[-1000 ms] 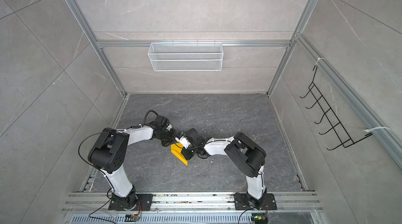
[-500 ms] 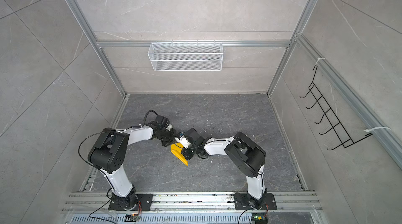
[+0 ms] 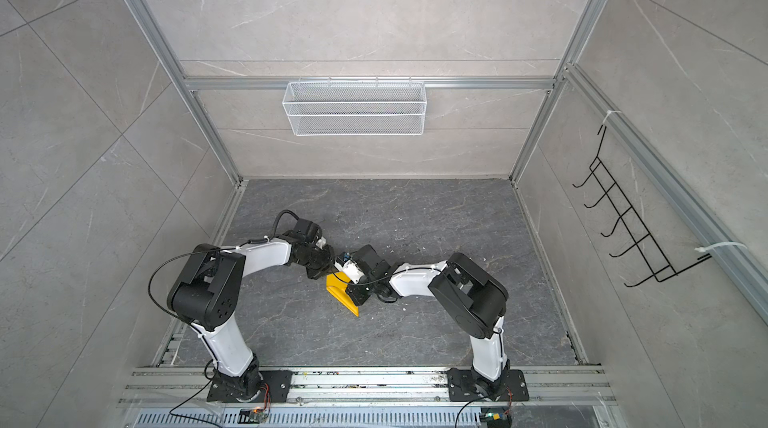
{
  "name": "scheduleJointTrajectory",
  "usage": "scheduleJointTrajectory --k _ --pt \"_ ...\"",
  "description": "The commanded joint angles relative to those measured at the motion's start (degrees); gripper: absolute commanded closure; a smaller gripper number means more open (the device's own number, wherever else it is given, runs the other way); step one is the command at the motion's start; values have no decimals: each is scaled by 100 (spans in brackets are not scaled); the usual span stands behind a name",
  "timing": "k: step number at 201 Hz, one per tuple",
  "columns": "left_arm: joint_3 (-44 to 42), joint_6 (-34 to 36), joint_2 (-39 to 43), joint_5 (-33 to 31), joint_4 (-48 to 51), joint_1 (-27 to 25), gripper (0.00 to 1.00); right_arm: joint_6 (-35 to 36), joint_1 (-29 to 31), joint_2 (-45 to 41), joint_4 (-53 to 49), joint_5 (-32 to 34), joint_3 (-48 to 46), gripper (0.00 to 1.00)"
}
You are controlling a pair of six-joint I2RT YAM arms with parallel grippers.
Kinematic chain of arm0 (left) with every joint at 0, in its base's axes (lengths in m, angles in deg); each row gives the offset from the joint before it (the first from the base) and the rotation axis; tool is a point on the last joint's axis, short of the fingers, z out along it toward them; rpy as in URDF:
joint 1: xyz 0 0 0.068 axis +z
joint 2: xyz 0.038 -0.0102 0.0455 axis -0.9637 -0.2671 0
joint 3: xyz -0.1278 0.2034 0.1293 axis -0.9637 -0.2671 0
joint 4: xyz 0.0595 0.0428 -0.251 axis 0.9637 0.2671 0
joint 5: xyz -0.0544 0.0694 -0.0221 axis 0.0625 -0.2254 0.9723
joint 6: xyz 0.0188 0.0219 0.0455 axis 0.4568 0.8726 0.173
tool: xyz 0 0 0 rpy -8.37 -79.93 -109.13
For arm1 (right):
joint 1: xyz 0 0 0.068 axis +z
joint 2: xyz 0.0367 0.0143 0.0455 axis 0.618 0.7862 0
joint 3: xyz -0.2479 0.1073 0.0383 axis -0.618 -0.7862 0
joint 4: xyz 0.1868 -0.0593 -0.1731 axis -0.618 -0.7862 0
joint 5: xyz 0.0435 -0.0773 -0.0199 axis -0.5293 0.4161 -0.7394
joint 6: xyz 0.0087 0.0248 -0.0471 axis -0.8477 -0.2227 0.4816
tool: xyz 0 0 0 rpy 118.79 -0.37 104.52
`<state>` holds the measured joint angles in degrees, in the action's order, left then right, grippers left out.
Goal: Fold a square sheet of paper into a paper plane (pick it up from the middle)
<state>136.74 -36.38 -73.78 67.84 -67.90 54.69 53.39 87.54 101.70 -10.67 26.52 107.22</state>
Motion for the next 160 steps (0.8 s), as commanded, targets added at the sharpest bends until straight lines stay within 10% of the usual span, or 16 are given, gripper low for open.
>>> scheduleJointTrajectory --k 1,160 --pt "201 30 321 38 218 127 91 -32 -23 106 -77 82 8 95" --pt "53 279 -67 -286 596 127 100 -107 -31 -249 -67 60 77 95"
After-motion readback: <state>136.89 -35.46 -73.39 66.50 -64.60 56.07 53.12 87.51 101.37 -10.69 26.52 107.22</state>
